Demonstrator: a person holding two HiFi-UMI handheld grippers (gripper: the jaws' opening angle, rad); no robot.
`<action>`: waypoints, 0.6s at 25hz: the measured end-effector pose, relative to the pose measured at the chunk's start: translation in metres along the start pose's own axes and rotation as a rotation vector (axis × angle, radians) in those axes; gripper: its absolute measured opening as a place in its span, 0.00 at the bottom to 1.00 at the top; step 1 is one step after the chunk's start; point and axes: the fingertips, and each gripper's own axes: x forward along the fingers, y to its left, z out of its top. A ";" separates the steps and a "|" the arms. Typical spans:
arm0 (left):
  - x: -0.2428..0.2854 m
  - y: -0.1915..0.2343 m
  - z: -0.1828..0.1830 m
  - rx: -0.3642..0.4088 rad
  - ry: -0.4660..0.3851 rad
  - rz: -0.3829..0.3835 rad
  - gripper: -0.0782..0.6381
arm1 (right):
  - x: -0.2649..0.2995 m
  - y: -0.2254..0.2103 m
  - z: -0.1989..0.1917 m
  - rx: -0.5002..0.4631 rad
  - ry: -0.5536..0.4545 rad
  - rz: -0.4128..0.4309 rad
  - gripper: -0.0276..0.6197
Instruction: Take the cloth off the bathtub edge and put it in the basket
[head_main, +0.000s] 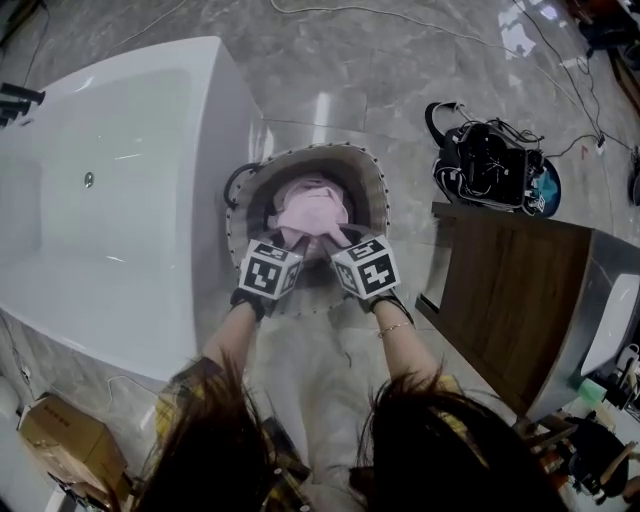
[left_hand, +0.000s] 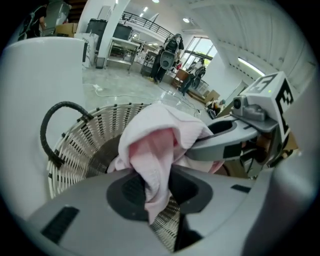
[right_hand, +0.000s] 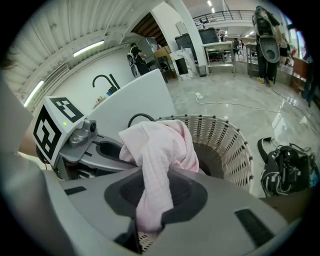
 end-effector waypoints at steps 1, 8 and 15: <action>0.002 0.001 -0.002 -0.003 0.007 0.004 0.26 | 0.002 -0.001 -0.003 0.008 0.013 0.003 0.18; 0.005 0.015 -0.019 -0.104 0.037 0.043 0.29 | 0.008 -0.004 -0.019 0.082 0.073 0.028 0.21; 0.001 0.018 -0.037 -0.129 0.068 0.074 0.39 | 0.009 -0.004 -0.030 0.122 0.105 0.017 0.28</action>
